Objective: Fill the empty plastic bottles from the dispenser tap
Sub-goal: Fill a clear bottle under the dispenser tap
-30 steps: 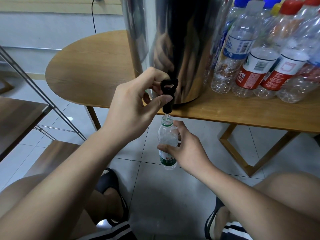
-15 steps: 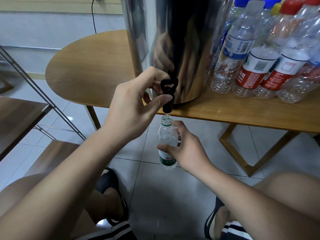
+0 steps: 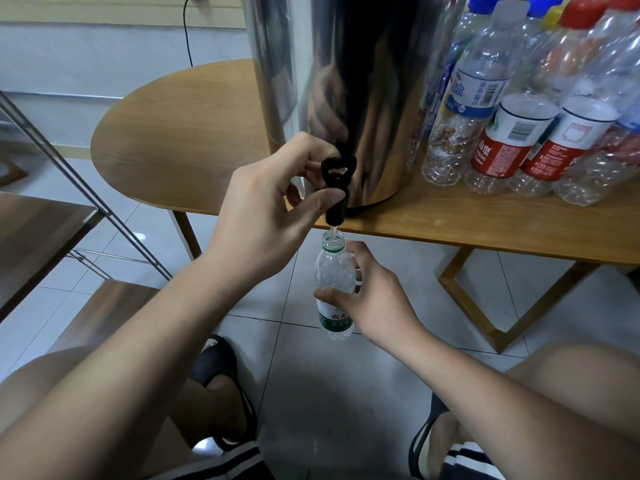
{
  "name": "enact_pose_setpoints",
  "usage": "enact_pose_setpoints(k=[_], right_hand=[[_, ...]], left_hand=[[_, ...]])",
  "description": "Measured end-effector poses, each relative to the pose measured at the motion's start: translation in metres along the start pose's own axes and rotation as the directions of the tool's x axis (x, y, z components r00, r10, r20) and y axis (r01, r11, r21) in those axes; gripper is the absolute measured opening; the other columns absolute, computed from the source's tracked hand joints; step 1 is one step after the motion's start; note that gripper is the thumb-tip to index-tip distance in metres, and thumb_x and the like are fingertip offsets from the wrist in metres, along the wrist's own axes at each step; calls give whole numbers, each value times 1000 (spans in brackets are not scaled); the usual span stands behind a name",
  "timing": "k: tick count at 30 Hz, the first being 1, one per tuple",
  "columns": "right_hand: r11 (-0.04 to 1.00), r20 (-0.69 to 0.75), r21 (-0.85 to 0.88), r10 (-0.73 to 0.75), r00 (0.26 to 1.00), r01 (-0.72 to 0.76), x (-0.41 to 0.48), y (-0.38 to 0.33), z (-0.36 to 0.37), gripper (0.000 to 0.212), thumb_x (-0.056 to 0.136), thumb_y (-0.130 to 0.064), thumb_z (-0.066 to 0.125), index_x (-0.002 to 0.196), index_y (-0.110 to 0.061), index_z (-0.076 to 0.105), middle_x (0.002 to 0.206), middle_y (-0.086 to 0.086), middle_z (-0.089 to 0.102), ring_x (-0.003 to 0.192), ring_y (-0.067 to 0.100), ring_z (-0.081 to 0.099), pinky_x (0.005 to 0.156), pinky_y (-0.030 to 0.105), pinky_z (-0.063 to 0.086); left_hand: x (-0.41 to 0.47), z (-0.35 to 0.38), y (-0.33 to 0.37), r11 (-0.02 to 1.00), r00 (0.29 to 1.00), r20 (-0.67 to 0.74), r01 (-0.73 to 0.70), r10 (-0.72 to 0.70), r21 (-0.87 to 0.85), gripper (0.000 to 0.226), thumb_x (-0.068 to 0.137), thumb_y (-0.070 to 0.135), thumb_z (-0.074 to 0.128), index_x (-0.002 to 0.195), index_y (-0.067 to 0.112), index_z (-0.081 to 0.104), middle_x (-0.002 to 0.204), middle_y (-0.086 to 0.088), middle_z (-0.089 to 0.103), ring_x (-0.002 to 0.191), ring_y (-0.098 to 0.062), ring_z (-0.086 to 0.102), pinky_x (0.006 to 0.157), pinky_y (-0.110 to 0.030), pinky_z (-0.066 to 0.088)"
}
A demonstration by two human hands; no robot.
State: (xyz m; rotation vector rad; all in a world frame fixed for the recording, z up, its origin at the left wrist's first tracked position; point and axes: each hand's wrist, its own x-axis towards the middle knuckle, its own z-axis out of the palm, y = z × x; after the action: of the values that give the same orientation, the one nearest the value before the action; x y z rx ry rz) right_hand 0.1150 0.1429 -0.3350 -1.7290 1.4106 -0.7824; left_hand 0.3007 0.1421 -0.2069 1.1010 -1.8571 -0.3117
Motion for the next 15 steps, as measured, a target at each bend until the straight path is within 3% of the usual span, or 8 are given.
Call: enact_pose_setpoints(k=[15], right_hand=[[1000, -3, 5, 5, 1000, -5, 0, 1, 1, 69, 81, -41, 93, 134, -47, 49, 123, -18, 69, 115, 12, 67, 98, 39, 58]], left_hand=[[0, 2, -2, 1000, 1000, -5, 10, -10, -7, 21, 98, 13, 81, 114, 12, 68, 100, 3, 71, 94, -20, 71, 75, -42, 55]])
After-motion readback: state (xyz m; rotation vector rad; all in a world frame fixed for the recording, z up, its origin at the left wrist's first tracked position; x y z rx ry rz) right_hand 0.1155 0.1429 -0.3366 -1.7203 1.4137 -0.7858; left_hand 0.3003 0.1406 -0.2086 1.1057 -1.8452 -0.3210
